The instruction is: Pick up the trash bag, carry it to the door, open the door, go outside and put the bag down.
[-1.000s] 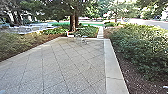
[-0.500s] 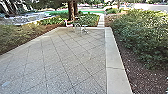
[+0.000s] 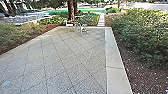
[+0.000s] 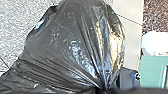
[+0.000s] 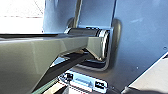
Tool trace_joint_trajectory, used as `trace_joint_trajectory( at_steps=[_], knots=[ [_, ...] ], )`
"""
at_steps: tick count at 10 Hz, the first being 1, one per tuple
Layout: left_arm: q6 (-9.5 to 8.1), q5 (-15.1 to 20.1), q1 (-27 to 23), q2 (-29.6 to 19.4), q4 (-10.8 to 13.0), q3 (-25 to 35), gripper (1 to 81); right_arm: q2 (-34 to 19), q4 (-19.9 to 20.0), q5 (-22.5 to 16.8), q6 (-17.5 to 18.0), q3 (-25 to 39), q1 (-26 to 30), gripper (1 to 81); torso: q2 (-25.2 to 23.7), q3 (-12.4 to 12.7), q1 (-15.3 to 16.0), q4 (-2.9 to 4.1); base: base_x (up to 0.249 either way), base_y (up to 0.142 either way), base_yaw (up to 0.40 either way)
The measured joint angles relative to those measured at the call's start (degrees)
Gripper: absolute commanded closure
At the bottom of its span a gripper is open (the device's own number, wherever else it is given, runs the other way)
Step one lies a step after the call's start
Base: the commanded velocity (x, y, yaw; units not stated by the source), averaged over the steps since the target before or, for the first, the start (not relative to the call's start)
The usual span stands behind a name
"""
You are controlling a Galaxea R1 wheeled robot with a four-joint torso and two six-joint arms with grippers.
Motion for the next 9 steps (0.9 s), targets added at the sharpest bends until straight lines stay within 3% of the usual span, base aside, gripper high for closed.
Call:
trace_joint_trajectory(
  at_steps=[4, 7, 9],
  knots=[
    [-0.02, 11.0, -9.76, 1.6, -1.35, -10.79, 81.1, 0.09, 0.0, 0.0, -0.02, -0.52, 0.0, 1.0, 0.02, -0.05, 0.0, 0.0, 0.0, 0.0, 0.0],
    [-0.02, 19.52, -18.36, 0.85, -2.23, -17.74, 81.1, 0.09, 0.1, 0.11, 0.09, -0.55, -0.16, 1.0, 0.07, -0.09, 0.02, 0.0, 0.0, 0.0, 0.0],
    [0.0, 24.34, -21.49, -0.33, -2.29, -22.0, 81.1, 0.11, 0.13, 0.11, 0.09, -0.61, -0.13, 1.0, 0.07, -0.11, 0.02, 0.0, 0.0, 0.0, 0.0]
  ],
)
